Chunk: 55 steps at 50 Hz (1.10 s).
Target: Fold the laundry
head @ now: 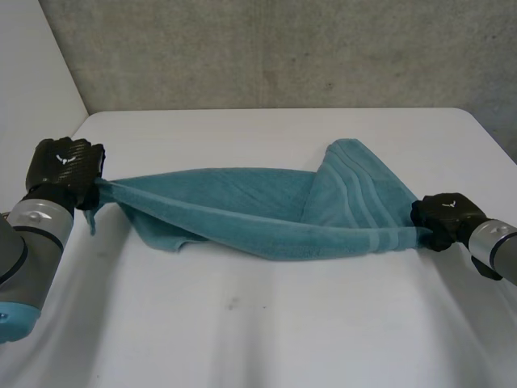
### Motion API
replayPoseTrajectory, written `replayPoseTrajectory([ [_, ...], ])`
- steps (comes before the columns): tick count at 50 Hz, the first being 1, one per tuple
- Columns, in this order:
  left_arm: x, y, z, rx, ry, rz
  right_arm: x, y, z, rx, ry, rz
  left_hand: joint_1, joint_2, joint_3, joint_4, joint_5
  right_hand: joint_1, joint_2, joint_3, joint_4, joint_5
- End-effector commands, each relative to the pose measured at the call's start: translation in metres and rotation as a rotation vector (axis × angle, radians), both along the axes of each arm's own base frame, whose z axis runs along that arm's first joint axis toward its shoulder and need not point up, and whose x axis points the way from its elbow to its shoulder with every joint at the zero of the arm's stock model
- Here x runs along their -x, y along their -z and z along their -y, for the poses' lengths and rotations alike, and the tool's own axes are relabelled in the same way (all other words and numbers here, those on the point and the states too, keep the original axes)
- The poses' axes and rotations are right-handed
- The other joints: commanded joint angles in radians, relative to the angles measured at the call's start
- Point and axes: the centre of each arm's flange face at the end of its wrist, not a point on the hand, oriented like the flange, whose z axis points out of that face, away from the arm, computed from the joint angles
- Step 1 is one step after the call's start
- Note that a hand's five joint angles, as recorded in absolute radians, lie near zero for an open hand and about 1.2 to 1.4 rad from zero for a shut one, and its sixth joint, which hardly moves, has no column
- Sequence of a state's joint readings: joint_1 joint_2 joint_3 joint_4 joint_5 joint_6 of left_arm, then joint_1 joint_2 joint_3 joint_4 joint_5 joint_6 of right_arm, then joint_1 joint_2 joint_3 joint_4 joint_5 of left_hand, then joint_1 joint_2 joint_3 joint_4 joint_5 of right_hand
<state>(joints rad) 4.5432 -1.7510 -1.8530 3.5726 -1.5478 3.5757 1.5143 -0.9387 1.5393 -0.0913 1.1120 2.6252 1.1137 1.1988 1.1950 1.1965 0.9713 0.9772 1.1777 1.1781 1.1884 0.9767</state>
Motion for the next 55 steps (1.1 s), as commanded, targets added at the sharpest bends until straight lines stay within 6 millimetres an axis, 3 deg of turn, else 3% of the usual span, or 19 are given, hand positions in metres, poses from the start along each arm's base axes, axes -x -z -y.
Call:
replayPoseTrajectory([
  [1, 0.001, -0.003, 0.000, 0.007, 0.004, 0.000, -0.003, -0.048, -0.008, 0.005, 0.002, 0.020, 0.280, 0.195, 0.199, 0.197, 0.248, 0.419, 0.219, 0.218, 0.208, 0.245],
  [2, 0.001, -0.005, 0.000, 0.012, 0.004, 0.001, -0.002, -0.078, -0.011, 0.048, 0.015, 0.035, 0.283, 0.197, 0.201, 0.200, 0.250, 0.419, 0.219, 0.218, 0.208, 0.245],
  [5, 0.004, -0.017, -0.001, 0.043, 0.012, -0.001, -0.001, -0.122, -0.020, 0.131, 0.023, 0.038, 0.283, 0.197, 0.201, 0.200, 0.250, 0.419, 0.219, 0.218, 0.208, 0.245],
  [6, 0.004, -0.025, -0.003, 0.061, 0.012, -0.005, 0.000, -0.149, -0.026, 0.190, 0.023, 0.035, 0.283, 0.197, 0.201, 0.200, 0.250, 0.419, 0.219, 0.218, 0.208, 0.245],
  [10, 0.001, -0.065, -0.019, 0.124, 0.013, -0.019, -0.001, -0.222, -0.052, 0.362, 0.022, 0.022, 0.283, 0.197, 0.201, 0.200, 0.250, 0.419, 0.219, 0.218, 0.208, 0.245],
  [14, 0.002, -0.103, -0.037, 0.167, 0.050, -0.030, 0.012, -0.277, -0.081, 0.463, 0.071, -0.008, 0.283, 0.197, 0.201, 0.200, 0.250, 0.419, 0.219, 0.218, 0.208, 0.245],
  [18, 0.002, -0.125, -0.053, 0.148, 0.095, -0.030, 0.022, -0.282, -0.087, 0.431, 0.091, -0.086, 0.283, 0.197, 0.201, 0.200, 0.250, 0.419, 0.219, 0.218, 0.208, 0.245],
  [22, 0.000, -0.124, -0.057, 0.063, 0.116, -0.017, 0.018, -0.273, -0.094, 0.391, 0.048, -0.189, 0.283, 0.197, 0.201, 0.200, 0.250, 0.419, 0.219, 0.218, 0.208, 0.245],
  [24, 0.001, -0.115, -0.053, 0.022, 0.124, -0.012, 0.008, -0.249, -0.094, 0.313, -0.007, -0.285, 0.283, 0.197, 0.201, 0.200, 0.250, 0.419, 0.219, 0.218, 0.208, 0.245],
  [29, 0.006, -0.055, -0.017, -0.184, 0.115, 0.023, -0.023, -0.198, -0.086, 0.159, -0.084, -0.390, 0.222, 0.137, 0.140, 0.139, 0.189, 0.419, 0.219, 0.218, 0.208, 0.245],
  [34, 0.012, -0.022, 0.010, -0.267, 0.120, 0.049, -0.046, -0.165, -0.070, 0.126, -0.102, -0.438, 0.218, 0.133, 0.137, 0.136, 0.186, 0.419, 0.219, 0.218, 0.208, 0.245],
  [35, 0.015, -0.013, 0.020, -0.284, 0.126, 0.057, -0.055, -0.148, -0.051, 0.153, -0.087, -0.449, 0.218, 0.133, 0.137, 0.136, 0.186, 0.419, 0.219, 0.218, 0.208, 0.245],
  [38, 0.020, -0.009, 0.047, -0.263, 0.121, 0.055, -0.060, -0.140, -0.036, 0.185, -0.069, -0.446, 0.236, 0.151, 0.155, 0.153, 0.204, 0.419, 0.219, 0.218, 0.208, 0.245],
  [39, 0.022, -0.011, 0.054, -0.246, 0.123, 0.053, -0.065, -0.141, -0.012, 0.261, -0.023, -0.422, 0.245, 0.160, 0.163, 0.162, 0.213, 0.419, 0.219, 0.218, 0.208, 0.245],
  [42, 0.026, -0.033, 0.080, -0.132, 0.110, 0.036, -0.069, -0.158, 0.012, 0.375, 0.045, -0.373, 0.274, 0.189, 0.193, 0.191, 0.242, 0.419, 0.219, 0.218, 0.208, 0.245],
  [47, 0.035, -0.111, 0.109, 0.220, 0.102, -0.013, -0.071, -0.235, 0.044, 0.696, 0.206, -0.174, 0.283, 0.197, 0.201, 0.200, 0.250, 0.419, 0.219, 0.218, 0.208, 0.245],
  [48, 0.038, -0.140, 0.110, 0.349, 0.107, -0.037, -0.073, -0.245, 0.045, 0.739, 0.217, -0.134, 0.283, 0.197, 0.201, 0.200, 0.250, 0.419, 0.219, 0.218, 0.208, 0.245],
  [52, 0.036, -0.207, 0.097, 0.622, 0.108, -0.093, -0.071, -0.289, 0.042, 0.929, 0.264, 0.015, 0.283, 0.197, 0.201, 0.200, 0.250, 0.419, 0.219, 0.218, 0.208, 0.245],
  [55, 0.034, -0.227, 0.089, 0.701, 0.117, -0.132, -0.062, -0.323, 0.018, 1.030, 0.279, 0.078, 0.283, 0.197, 0.201, 0.200, 0.250, 0.419, 0.219, 0.218, 0.208, 0.245],
])
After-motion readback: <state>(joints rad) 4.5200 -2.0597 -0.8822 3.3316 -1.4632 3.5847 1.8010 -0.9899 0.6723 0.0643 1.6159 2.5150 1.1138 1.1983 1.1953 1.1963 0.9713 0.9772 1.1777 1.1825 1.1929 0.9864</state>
